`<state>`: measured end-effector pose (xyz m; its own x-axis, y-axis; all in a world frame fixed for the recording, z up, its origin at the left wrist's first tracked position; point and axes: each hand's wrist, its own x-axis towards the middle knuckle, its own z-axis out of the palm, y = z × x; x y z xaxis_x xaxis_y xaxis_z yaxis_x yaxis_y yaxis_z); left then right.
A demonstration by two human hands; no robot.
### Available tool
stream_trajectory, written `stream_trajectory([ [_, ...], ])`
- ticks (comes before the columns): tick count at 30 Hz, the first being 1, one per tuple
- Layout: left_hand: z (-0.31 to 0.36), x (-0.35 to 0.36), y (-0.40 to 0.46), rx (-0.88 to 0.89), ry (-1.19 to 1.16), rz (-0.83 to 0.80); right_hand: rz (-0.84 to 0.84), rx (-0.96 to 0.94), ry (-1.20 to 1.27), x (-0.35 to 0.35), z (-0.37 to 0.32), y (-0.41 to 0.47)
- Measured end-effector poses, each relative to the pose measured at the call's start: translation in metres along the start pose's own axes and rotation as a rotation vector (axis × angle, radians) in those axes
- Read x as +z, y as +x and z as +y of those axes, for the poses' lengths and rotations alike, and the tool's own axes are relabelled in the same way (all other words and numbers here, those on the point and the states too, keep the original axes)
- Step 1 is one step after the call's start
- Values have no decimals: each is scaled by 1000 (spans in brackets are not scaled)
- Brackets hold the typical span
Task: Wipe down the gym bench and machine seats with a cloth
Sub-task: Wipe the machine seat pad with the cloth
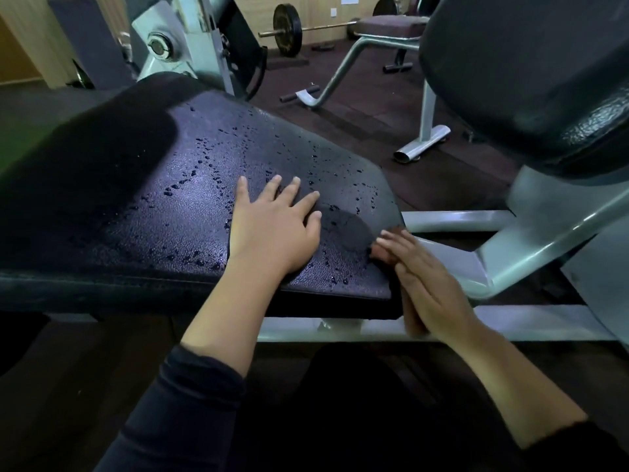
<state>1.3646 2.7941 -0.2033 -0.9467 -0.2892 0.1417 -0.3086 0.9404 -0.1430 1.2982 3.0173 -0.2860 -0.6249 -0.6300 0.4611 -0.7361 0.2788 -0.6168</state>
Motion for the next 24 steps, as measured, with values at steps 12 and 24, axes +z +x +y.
stream_trajectory([
  [12, 1, -1, 2, 4, -12, -4, -118, -189, -182, 10, -35, -10],
  [24, 4, 0, 3, -10, 7, -2, -130, -65, -130, 17, -31, 30],
])
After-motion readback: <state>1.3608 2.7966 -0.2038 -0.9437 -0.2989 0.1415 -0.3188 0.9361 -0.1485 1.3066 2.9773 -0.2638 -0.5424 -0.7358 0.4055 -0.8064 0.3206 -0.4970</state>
